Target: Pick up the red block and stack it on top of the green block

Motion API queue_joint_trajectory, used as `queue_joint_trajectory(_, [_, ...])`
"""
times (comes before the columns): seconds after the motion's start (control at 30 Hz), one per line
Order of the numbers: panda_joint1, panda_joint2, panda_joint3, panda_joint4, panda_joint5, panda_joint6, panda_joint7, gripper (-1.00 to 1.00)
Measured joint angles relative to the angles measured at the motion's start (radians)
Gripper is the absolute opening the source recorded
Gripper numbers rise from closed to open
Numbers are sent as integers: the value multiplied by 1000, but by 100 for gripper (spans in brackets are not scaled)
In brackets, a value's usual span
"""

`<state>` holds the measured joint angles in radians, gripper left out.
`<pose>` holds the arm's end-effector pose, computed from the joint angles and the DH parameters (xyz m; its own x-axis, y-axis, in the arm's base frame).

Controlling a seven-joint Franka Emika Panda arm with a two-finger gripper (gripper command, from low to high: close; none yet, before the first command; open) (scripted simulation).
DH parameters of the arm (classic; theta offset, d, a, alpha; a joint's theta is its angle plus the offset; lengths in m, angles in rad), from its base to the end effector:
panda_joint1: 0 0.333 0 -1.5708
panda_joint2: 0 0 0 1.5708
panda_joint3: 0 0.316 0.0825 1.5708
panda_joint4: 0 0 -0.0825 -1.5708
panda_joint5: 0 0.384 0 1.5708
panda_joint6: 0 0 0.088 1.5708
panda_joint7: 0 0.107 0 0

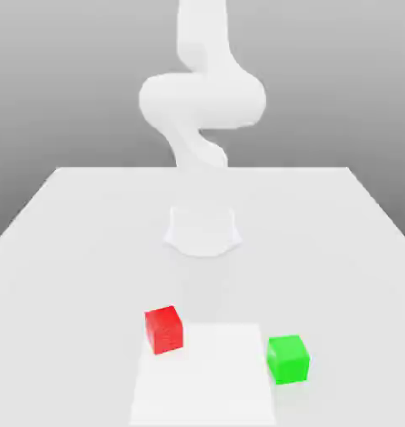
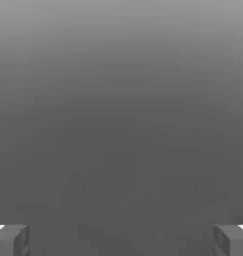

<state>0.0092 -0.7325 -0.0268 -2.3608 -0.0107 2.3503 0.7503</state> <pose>0.3749 -0.0101 0.6611 0.5421 -0.6909 0.4784 -0.5191 -0.7230 -0.4558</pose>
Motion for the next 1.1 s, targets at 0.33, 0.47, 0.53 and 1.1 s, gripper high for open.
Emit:
queue_joint_trajectory(0.33, [27, 328, -121, -280, -33, 236, -252, 0])
queue_joint_trajectory(0.47, [32, 474, -168, -399, -41, 339, -366, 0])
queue_joint_trajectory(0.53, [30, 559, -189, -464, -44, 397, -431, 0])
queue_joint_trajectory(1.1, [-57, 904, -73, -490, 148, 670, -637, -100])
